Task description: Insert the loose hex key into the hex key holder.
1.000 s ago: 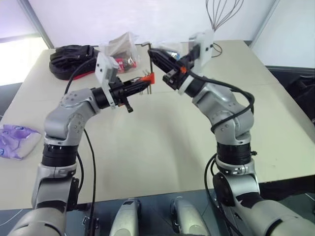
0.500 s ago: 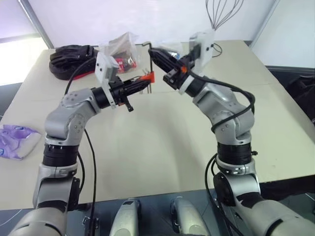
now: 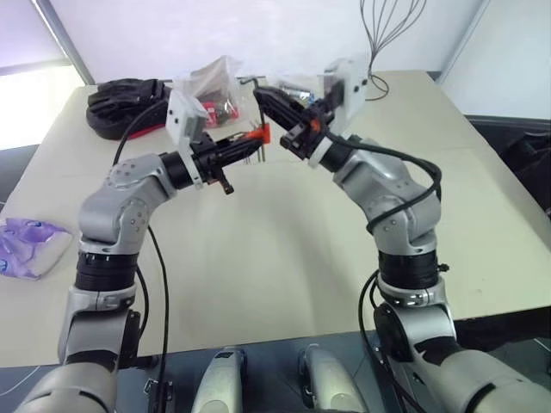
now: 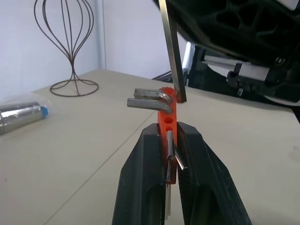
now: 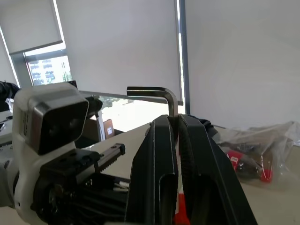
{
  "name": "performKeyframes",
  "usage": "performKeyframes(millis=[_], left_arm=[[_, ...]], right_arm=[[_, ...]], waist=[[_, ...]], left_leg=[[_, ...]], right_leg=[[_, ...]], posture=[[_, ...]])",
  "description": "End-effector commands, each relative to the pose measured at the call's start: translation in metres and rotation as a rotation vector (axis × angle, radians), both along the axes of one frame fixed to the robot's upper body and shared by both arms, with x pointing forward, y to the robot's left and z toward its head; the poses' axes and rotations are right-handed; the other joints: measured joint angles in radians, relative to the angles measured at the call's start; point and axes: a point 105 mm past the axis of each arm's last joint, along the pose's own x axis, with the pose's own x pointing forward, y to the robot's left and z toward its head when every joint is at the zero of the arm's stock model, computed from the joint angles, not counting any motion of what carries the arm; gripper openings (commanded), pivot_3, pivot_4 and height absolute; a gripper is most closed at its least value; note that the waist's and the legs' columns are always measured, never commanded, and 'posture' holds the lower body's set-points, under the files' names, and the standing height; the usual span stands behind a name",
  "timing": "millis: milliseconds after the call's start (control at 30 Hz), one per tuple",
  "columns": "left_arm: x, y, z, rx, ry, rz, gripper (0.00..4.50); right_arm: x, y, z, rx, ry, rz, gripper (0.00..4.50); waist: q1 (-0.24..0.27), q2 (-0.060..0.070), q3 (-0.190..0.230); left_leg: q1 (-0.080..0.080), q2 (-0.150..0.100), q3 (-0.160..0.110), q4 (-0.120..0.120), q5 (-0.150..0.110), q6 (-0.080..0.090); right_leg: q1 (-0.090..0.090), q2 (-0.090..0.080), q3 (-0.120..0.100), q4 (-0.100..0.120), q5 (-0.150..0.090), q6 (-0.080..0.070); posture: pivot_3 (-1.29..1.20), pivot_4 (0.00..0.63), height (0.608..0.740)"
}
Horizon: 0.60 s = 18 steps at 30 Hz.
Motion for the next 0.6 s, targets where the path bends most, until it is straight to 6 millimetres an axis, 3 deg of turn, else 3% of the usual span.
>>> performKeyframes(millis=[33, 367, 600], left_arm=[[-0.008, -0.001, 0.022, -0.024, -0.089, -0.016, 0.0], [-0.01, -0.004, 0.021, -0.022, -0.085, -0.025, 0.0], [-0.009, -0.003, 0.021, -0.026, -0.087, -0.019, 0.0]], right_arm=[[-0.005, -0.004, 0.02, 0.027, -0.084, -0.022, 0.05], [-0.002, -0.008, 0.039, 0.088, -0.134, -0.055, 0.05], [-0.003, -0.003, 0.039, 0.108, -0.13, -0.042, 0.05]], waist=[[0.0, 0.0, 0.0], [0.0, 0.0, 0.0], [0.0, 0.0, 0.0]], left_leg=[[0.0, 0.0, 0.0, 0.0, 0.0, 0.0], [0.0, 0.0, 0.0, 0.0, 0.0, 0.0], [0.0, 0.0, 0.0, 0.0, 0.0, 0.0]], right_leg=[[0.0, 0.0, 0.0, 0.0, 0.0, 0.0], [0.0, 0.0, 0.0, 0.0, 0.0, 0.0], [0.0, 0.0, 0.0, 0.0, 0.0, 0.0]], posture=[[0.0, 0.15, 0.74], [0.0, 0.15, 0.74], [0.0, 0.15, 0.74]])
